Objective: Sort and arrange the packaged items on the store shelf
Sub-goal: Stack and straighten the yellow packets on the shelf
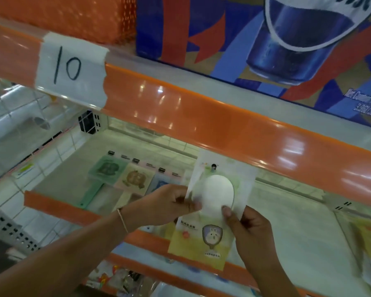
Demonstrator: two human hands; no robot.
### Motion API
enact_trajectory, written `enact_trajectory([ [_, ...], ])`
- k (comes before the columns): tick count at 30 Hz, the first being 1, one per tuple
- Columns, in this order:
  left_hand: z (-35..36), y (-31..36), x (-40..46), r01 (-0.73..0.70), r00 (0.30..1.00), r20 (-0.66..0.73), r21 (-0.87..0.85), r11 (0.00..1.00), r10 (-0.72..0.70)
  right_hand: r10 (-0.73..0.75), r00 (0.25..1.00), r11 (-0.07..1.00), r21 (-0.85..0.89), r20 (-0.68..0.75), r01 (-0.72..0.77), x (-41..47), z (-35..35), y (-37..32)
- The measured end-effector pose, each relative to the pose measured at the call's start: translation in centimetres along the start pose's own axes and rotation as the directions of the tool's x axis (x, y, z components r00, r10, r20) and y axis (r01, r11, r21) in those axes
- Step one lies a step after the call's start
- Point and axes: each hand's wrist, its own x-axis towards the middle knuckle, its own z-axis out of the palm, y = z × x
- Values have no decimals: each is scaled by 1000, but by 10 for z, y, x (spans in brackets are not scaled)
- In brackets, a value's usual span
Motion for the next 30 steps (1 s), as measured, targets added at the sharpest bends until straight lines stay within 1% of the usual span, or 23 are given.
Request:
enact_trajectory([
  [2, 0, -3, -3, -1, 999, -40, -31, 1000, 0, 52, 999, 999, 15, 10, -52, 1, 0, 1],
  [3, 0, -7, -4, 20, 999, -42, -58, 998, -23, 85, 996, 996, 32, 27, -86, 2, 1, 2],
  [7, 8, -9, -7, 164, 983, -53, -170, 972, -176, 229, 971, 960, 153, 66, -237, 5, 9, 9],
  [9, 16, -7, -8, 199, 970, -94, -213, 956, -223, 288, 952, 939, 163, 102, -302, 7, 11, 14],
  [12, 23, -6, -5, 274, 947, -113, -198, 941, -300, 368, 921, 905, 178, 131, -387, 10, 11, 25],
  [14, 22, -7, -3, 292, 944, -126, -107, 950, -304, 391, 915, 899, 170, 100, -403, 15, 9, 30],
  [15, 20, -10, -4, 273, 946, -179, -9, 962, -270, 399, 914, 900, 156, 80, -407, 18, 9, 34],
  [16, 17, -16, -6, 227, 948, -254, 121, 966, -191, 407, 911, 901, 139, 63, -412, 21, 8, 38],
  [17, 14, -23, -8, 171, 942, -327, 266, 949, -78, 415, 908, 900, 121, 52, -418, 24, 7, 42],
  [18, 10, -31, -11, 129, 926, -376, 404, 906, 36, 425, 904, 897, 110, 47, -427, 27, 7, 47],
  [19, 6, -40, -14, 104, 910, -396, 510, 854, 126, 435, 899, 893, 104, 46, -438, 29, 7, 51],
  [20, 4, -48, -18, 79, 900, -393, 574, 815, 189, 445, 894, 889, 99, 48, -448, 30, 8, 55],
  [24, 3, -72, -31, -27, 876, -341, 672, 740, 341, 446, 894, 889, 94, 51, -449, 39, 10, 63],
  [30, 9, -87, -45, -101, 818, -354, 688, 719, 454, 418, 903, 904, 57, 98, -424, 55, 17, 64],
])
